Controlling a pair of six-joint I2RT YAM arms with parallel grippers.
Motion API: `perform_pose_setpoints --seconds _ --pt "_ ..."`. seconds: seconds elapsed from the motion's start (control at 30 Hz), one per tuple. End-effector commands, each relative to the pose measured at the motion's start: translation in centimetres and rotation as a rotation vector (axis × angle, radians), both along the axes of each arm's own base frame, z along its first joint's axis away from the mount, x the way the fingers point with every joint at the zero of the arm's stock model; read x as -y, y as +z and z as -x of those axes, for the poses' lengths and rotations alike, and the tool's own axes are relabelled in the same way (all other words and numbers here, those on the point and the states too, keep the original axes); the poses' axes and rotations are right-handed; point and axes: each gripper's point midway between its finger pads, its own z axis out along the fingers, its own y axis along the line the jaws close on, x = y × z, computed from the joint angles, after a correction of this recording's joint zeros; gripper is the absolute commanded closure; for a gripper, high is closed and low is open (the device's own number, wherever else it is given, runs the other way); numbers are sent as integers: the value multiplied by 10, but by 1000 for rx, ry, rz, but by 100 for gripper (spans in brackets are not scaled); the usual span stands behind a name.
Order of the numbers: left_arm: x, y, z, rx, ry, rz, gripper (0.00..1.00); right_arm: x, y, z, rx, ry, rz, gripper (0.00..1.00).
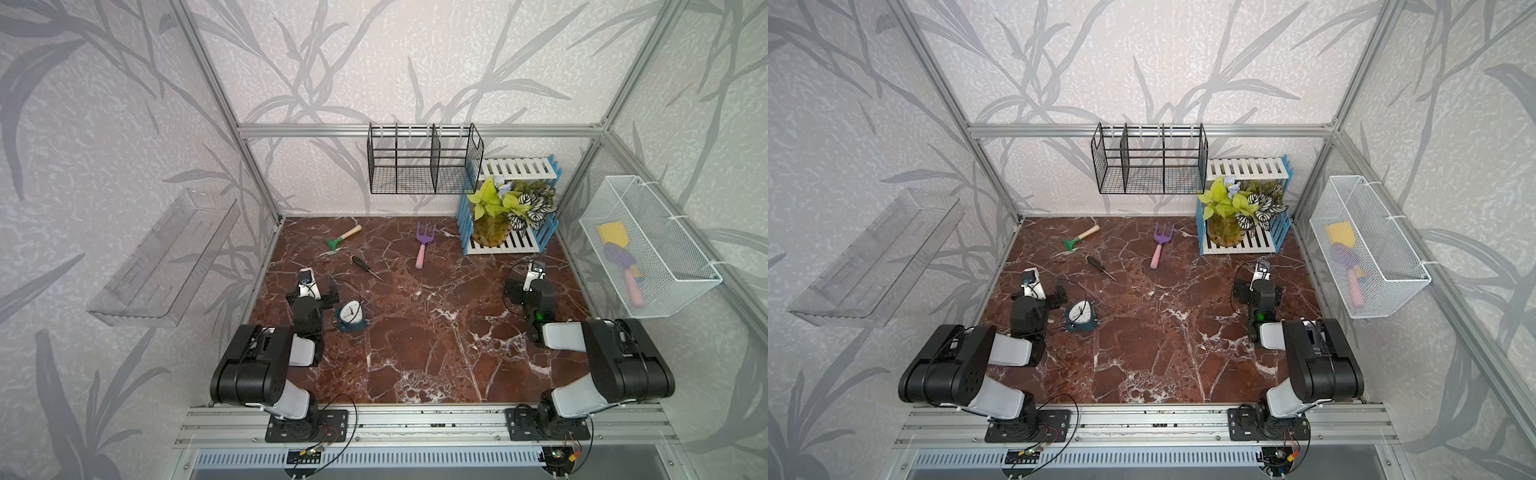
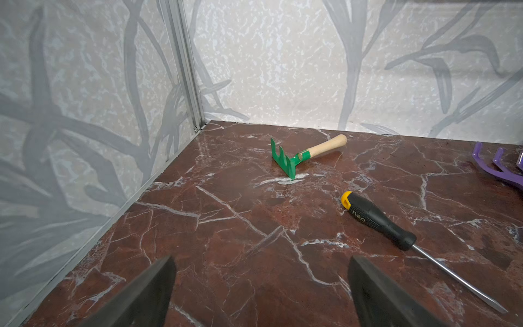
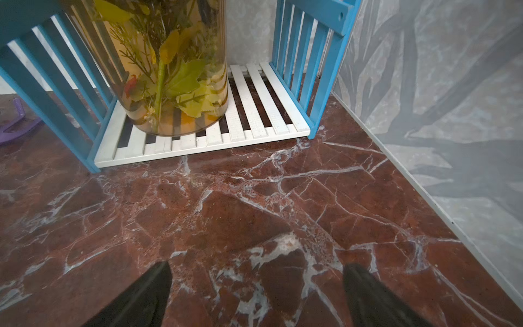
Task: Remove the battery from the alarm
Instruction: Pick up the alarm from the center of the board.
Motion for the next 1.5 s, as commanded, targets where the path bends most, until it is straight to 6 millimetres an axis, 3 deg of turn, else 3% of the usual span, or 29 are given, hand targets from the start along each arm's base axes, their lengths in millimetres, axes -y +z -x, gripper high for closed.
perform_pose_setpoints --seconds 0.0,0.47,0.53,0.67,0.8,0.93,1.07,1.2,1.3,1.47 --pt "3 12 -5 42 -11 -6 0 1 5 -4 14 -5 -2 1" --pt "1 17 -4 55 1 -6 0 1 8 -4 24 -8 -2 1" --pt "-3 34 -10 64 21 -4 0 1 28 -2 62 -4 14 1" --pt "-3 51 -24 -127 41 54 0 -8 73 14 -55 36 -37 1" --pt "23 63 -25 -221 -67 226 0 -17 95 25 -80 21 -195 1" --pt "54 55 -6 -311 -178 393 0 -60 99 27 -55 183 -461 1" --pt "76 38 23 -456 -193 391 0 -109 92 29 -100 376 -668 1" --pt "102 24 51 -648 -208 256 0 -155 79 29 -223 514 -688 1" --pt "103 15 67 -782 -174 173 0 -180 76 26 -272 586 -689 1" --pt "109 18 70 -910 -127 173 0 -206 73 20 -320 647 -701 1"
